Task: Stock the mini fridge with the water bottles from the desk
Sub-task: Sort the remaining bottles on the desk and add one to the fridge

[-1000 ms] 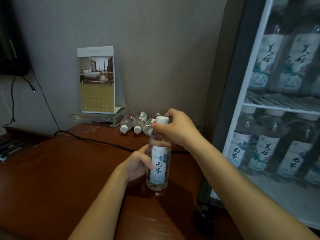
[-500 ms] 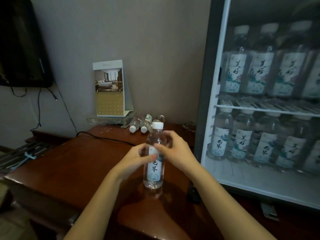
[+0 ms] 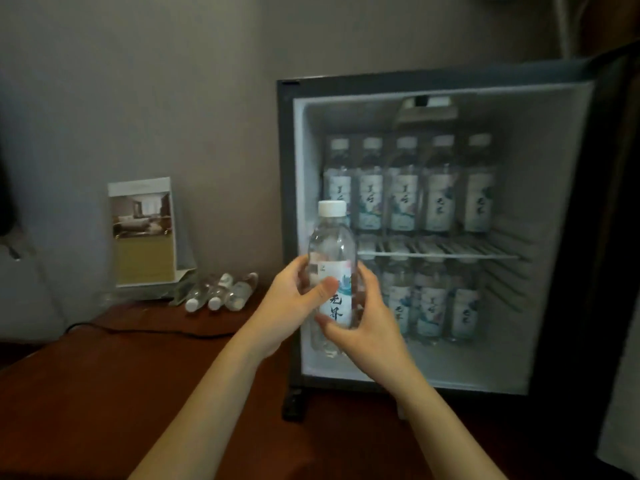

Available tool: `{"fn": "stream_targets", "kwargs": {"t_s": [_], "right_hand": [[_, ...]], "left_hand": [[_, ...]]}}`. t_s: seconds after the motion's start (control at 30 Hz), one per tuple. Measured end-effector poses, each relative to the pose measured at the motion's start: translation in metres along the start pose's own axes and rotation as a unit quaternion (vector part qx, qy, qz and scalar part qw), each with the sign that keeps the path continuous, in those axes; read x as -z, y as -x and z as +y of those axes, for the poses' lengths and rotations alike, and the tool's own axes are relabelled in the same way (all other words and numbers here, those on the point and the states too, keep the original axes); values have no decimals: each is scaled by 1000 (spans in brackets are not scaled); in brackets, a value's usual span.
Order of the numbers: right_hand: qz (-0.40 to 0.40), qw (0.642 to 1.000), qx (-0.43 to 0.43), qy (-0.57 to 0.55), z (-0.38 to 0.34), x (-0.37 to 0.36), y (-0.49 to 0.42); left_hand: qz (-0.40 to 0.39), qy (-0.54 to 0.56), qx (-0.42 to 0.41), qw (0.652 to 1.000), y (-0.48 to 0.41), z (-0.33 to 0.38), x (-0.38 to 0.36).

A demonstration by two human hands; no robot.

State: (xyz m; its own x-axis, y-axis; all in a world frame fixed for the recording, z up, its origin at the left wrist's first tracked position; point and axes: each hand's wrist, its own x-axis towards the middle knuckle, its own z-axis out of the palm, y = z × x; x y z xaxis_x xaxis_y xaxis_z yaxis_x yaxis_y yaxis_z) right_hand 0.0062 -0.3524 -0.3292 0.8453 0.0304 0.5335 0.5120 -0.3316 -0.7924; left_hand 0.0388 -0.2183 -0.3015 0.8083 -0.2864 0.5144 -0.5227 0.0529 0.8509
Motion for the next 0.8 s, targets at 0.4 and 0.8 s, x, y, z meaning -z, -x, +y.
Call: {"fn": "stream_targets", "kwargs": {"t_s": [0.4, 0.8], "right_hand": [[278, 944, -31, 174, 4, 145, -72], [293, 933, -5, 208, 41, 172, -108]], "left_hand": [[-78, -14, -56, 995, -136, 37, -158], [1, -98, -82, 992, -171, 11, -173]]}}
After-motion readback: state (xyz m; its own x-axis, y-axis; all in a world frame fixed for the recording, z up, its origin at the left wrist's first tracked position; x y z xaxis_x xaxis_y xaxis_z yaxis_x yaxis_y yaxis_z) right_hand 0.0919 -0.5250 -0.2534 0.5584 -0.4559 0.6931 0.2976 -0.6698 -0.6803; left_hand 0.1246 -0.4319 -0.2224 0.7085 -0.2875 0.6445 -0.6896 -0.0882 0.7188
